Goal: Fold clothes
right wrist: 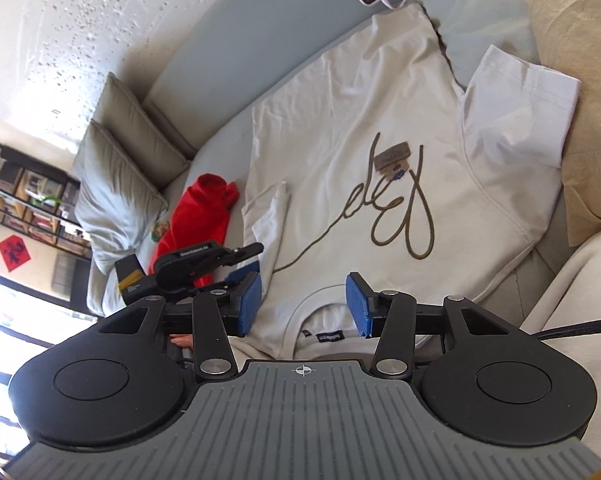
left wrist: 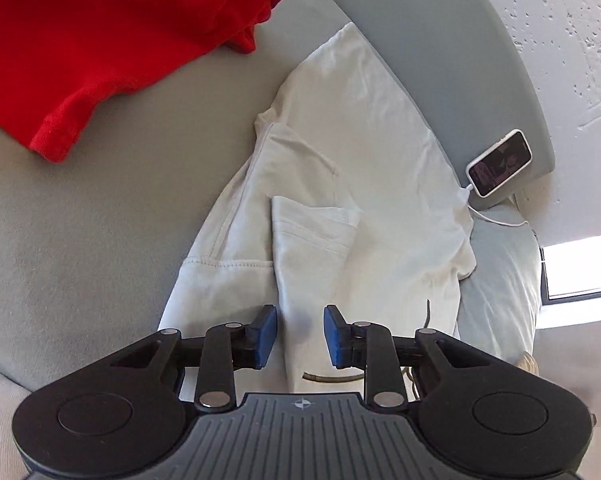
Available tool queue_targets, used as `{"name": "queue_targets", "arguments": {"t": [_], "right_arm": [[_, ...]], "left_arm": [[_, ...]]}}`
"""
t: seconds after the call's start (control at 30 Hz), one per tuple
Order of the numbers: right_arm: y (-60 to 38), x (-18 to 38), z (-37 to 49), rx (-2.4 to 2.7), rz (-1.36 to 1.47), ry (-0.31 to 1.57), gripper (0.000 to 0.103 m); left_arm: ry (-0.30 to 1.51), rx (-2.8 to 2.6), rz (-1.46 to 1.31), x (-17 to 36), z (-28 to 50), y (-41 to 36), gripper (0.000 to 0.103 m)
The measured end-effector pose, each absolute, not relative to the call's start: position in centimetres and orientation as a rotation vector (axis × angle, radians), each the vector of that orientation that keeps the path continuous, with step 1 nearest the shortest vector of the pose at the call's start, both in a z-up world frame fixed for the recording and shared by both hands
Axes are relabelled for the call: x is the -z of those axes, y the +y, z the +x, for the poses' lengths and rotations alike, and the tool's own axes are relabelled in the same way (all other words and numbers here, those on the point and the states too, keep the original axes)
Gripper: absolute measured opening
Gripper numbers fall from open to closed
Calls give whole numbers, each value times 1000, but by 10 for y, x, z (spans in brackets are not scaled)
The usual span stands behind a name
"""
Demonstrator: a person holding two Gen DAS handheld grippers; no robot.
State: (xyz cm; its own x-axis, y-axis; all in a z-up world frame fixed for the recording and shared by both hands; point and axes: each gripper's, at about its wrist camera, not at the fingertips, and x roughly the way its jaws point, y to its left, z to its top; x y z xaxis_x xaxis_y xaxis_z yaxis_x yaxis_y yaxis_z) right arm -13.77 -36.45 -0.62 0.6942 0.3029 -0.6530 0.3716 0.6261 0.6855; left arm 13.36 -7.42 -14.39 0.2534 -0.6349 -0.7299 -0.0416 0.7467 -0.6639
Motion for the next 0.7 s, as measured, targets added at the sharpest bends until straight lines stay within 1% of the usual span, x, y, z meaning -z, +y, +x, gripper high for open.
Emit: {"name": "queue_targets", "arguments": {"t": [0.27, 0.33, 0.37, 0.4, 0.43, 0.47, 0.6, 0.7], "right_arm": [[-369, 11, -136, 51, 927, 838, 50], [-368, 12, -136, 53, 923, 841, 50], [-368, 12, -135, 53, 921, 842, 50], [-368, 13, -135, 56, 919, 844, 50], [-368, 13, -135, 57, 918, 847, 50], [-368, 13, -135, 58, 918, 849, 50], [-366, 14, -134, 58, 912, 860, 50], [-363, 13, -133, 50, 907, 867, 50]], "left_arm": [[1233, 434, -826, 164, 154, -71, 26], [1224, 429, -835, 165, 158, -71, 23], [1219, 423, -835, 164, 160, -70, 17], [1213, 418, -822, 162, 161, -70, 9], [1202, 417, -791, 159, 162, -71, 6], [1187, 415, -755, 156, 163, -72, 0], [1115, 431, -648, 134, 160, -70, 0], [1019, 453, -556, 104, 156, -67, 0]]}}
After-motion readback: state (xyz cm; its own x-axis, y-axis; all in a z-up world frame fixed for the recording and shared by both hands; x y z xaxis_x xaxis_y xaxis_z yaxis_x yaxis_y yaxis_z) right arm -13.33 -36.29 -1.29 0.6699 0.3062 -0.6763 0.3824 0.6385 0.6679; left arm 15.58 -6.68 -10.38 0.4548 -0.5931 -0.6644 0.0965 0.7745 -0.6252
